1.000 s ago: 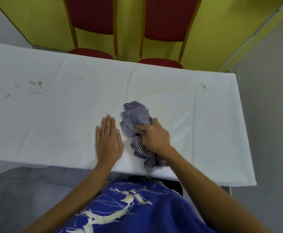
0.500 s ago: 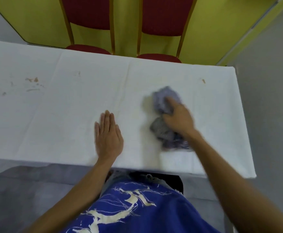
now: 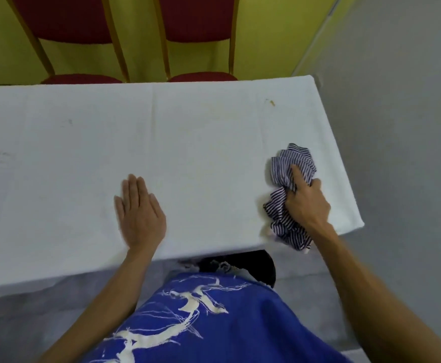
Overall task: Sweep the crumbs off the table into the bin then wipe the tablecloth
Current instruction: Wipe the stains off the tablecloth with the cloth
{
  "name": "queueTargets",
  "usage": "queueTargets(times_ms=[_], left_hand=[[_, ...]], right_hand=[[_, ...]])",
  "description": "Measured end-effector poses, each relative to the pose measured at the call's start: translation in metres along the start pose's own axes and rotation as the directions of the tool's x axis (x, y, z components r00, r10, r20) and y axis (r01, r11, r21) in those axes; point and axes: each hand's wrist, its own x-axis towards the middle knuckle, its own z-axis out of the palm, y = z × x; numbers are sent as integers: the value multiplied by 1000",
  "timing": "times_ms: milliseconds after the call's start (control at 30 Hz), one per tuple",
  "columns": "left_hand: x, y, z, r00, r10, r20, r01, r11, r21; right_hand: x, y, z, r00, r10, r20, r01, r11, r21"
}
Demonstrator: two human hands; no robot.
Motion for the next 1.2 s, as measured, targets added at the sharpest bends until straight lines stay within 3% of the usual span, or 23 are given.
queueTargets(times_ms=[100,167,233,300,367,433,567,667,767,867,967,1033,1100,1200], left_hand=[[0,4,0,999,-20,41,22,999,-36],[3,8,-3,996,-71,62,75,995,-61],[8,22,-6,990,-116,83,123,988,-94],[7,47,-6,995,-59,81,71,986,-153],[0,69,-2,996,28,89,-9,978,-210],[-6,72,5,991,81,105,-56,974,-217],[-12,49,15,972,228,57,-223,971,-88],[-11,52,18,970,236,62,-231,970,-72],[-11,53,18,967,243,70,-239,969,-58],[-12,49,15,969,238,67,-235,971,-50],[-10,49,14,968,244,62,-242,969,-47],[-10,52,14,966,250,68,-247,967,-59],[-10,52,13,968,245,51,-241,968,-67],[-6,41,10,954,293,69,-288,955,-70]], right_hand=[[10,52,-25,976,217,10,-217,976,22],[6,36,-26,979,201,1,-201,976,83],[-12,-16,-12,997,74,-17,-70,981,180],[-51,-78,18,990,-142,2,138,961,238],[-95,-124,54,921,-388,38,379,913,152],[-111,-133,74,887,-461,28,459,887,61],[-93,-64,61,934,-345,-92,346,938,-6],[-72,4,38,974,-159,-160,155,987,-35],[-47,77,20,969,45,-241,-52,998,-23],[-35,113,5,982,90,-168,-104,992,-78],[-28,75,-9,987,107,-116,-102,993,55],[-32,23,-12,989,45,-139,-19,983,183],[-42,-38,0,973,-143,-183,186,951,246],[-69,-123,38,904,-397,-157,422,888,183]])
